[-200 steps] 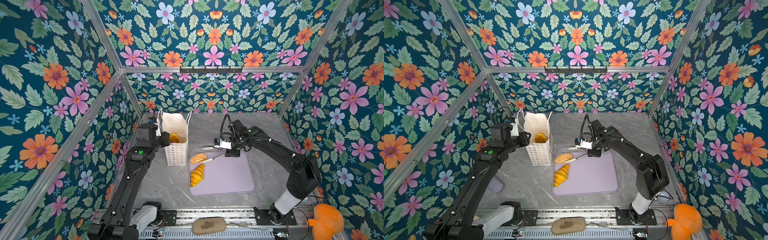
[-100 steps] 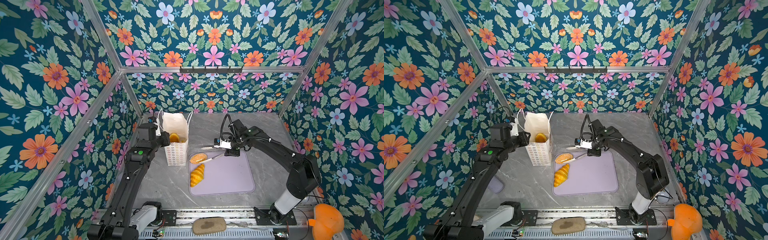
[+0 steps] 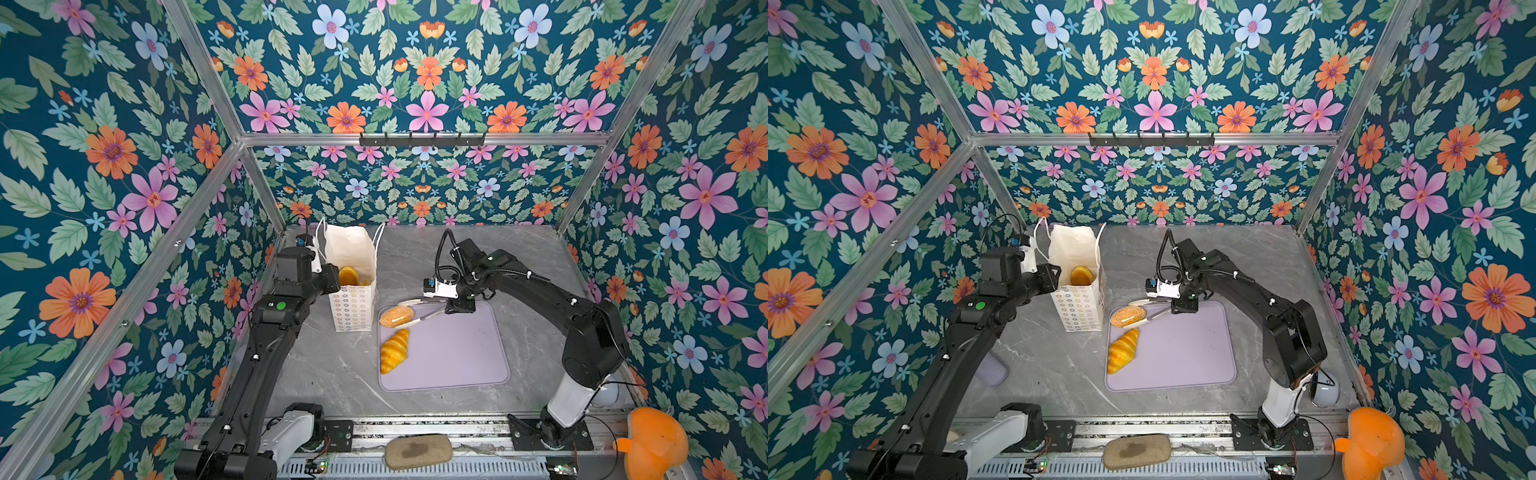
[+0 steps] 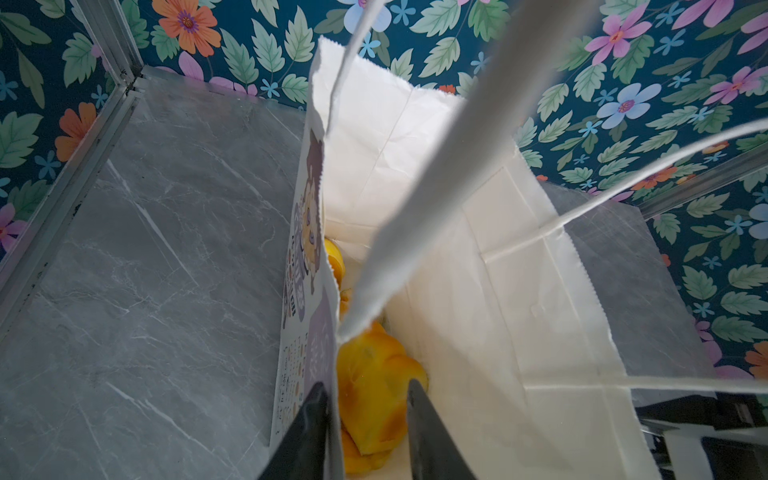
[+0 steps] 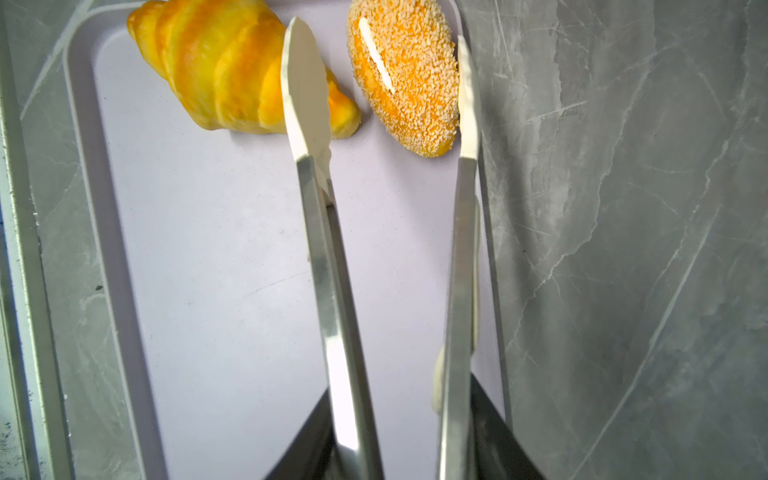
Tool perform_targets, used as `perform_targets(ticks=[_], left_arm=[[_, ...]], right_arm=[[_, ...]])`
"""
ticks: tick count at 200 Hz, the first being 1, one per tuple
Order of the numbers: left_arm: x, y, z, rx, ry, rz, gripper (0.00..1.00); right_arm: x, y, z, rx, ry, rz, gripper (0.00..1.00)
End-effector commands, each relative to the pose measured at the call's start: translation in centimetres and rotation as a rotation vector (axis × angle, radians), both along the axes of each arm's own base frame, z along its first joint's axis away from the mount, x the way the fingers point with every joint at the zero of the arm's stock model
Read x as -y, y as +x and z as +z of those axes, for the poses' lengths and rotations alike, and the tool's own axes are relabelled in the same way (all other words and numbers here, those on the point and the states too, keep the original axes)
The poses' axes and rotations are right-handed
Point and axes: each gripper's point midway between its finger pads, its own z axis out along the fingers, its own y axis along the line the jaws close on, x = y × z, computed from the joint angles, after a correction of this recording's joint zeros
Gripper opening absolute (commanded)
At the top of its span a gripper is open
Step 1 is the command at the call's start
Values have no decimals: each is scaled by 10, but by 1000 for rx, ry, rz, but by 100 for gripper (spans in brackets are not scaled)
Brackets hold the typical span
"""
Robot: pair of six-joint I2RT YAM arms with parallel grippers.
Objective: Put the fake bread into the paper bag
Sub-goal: 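Lower the tongs around the sugar-coated bun on the tray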
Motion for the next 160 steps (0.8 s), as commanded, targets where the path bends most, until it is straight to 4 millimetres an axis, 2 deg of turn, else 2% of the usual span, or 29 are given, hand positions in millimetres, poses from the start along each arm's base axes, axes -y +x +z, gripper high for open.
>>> perform_targets(ticks=[1,25,41,72,136,160], left_arm=[[1,2,1,6,-12,3,34],[2,2,4,11,-22,-2,34],[4,2,9,24,-36,-8,33],[4,2,10,29,-36,-3,33],[6,3,7,18,-42,-12,33],[6,3,7,18,-45,-14,33]], right_arm=[[-3,-6,0,-4,16,44,42],[0,1,-9,-4,-20,24,42],[-2,-2,-10,-37,-20,15,42],[2,7,-16,17,-47,4,42],[1,13,9,69,-27,-2,42],[1,11,13,71,-21,-1,42]])
